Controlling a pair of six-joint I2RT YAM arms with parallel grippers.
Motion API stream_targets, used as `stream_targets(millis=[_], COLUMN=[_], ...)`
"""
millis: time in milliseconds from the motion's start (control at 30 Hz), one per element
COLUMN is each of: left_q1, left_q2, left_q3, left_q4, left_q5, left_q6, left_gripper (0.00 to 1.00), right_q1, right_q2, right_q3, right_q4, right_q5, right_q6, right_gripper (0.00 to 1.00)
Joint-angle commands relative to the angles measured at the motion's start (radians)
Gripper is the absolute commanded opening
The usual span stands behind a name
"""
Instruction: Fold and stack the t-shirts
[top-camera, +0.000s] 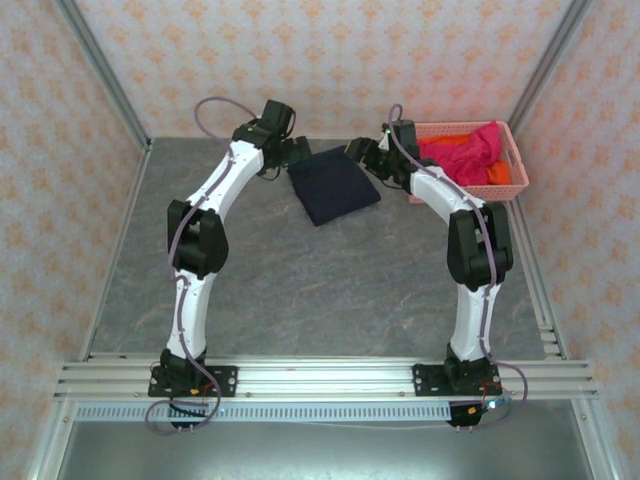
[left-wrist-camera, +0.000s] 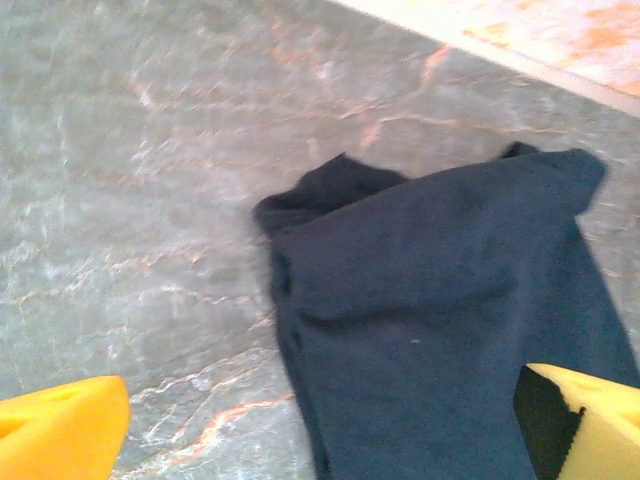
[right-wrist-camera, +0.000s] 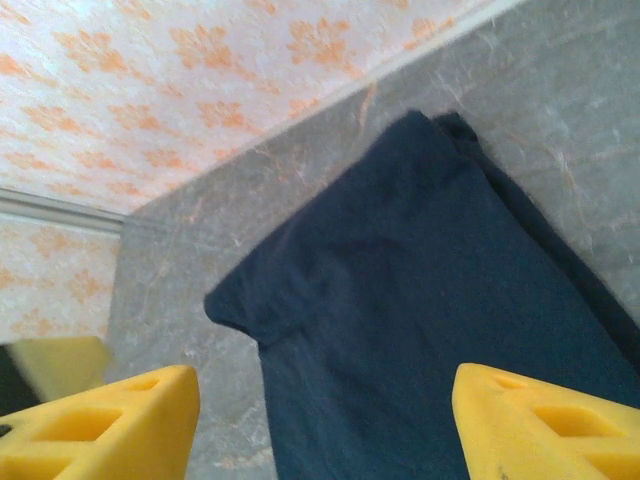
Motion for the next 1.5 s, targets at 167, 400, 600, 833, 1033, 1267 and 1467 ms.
stream_targets(millis=[167,400,600,833,1033,1267,1467], left_q1=[-0.025,-0.007,0.024,0.022,0.021,0.02,0.01], left_q2=[0.255,0.389,0.449,0.359,0.199,-0.119,-0.349], left_q3=[0.333,0.4,0.399,0.322,0.236,-0.111,-0.413], left_q4=[-0.114,-0.066,-0.058,-0.049,-0.052,0.07,0.143], left_q5=[0.018,0.113,0.125,0.195,0.199,0.092,-0.011], left_q6=[0.125,0.021,-0.043,-0.027,0.023,0.016,0.004], left_gripper=[0.93,0.71,0.76,0.85,0.96,1.0,1.0], right_q1=[0.028,0.047,0.057,0.058,0.057,0.092,0.192], right_q2=[-0.005,0.023,0.042,0.19,0.348,0.304,0.157], right_q3=[-0.057,-0.057,-0.046,0.12,0.312,0.176,0.002], right_q4=[0.057,0.067,0.073,-0.042,-0.191,-0.167,-0.069], right_q5=[0.005,0.007,0.027,0.167,0.187,0.067,0.01], right_q6=[-0.004,0.005,-0.013,-0.112,-0.181,-0.122,-0.059], right_gripper=[0.62,0.57,0.57,0.58,0.55,0.47,0.47])
